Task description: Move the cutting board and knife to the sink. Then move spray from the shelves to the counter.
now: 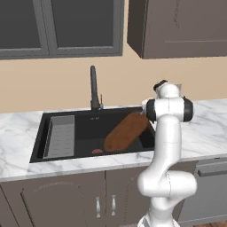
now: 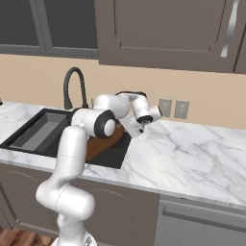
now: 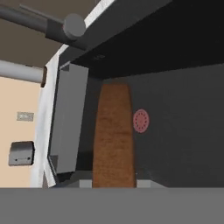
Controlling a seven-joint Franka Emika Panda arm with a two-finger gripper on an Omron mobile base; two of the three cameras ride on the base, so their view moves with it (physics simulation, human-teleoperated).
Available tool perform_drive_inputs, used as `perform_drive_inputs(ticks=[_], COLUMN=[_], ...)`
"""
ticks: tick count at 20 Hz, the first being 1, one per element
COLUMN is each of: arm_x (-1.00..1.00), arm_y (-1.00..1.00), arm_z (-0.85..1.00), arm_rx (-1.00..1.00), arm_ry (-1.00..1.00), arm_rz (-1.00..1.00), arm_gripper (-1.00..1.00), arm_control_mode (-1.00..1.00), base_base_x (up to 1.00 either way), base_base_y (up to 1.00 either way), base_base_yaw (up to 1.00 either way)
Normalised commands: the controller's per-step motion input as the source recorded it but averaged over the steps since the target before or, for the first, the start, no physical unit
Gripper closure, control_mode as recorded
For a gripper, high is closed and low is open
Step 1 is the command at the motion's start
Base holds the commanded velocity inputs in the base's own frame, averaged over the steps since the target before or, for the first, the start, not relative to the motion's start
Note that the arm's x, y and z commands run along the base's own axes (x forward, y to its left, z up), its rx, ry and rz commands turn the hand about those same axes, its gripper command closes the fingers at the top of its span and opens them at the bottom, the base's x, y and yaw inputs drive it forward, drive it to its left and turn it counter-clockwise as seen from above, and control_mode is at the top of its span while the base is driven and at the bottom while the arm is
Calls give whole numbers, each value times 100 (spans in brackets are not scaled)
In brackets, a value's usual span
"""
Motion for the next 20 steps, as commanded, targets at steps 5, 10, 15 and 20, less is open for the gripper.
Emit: perform_drive_inputs(ticks=[5,10,15,20], arm_x=[2,0,0,0], arm_y=[51,35,42,25], arm_z=[-63,-90,-98,-30], arm_rx=[-19,-17,-15,9], arm_ry=[-26,-21,-8,10], arm_rz=[-15,-18,-15,-2], arm_gripper=[100,100,100,100], arm_control_mode=[-100,-100,-100,-100], base_base_x=[0,0,0,0], base_base_y=[0,0,0,0], base_base_yaw=[0,0,0,0])
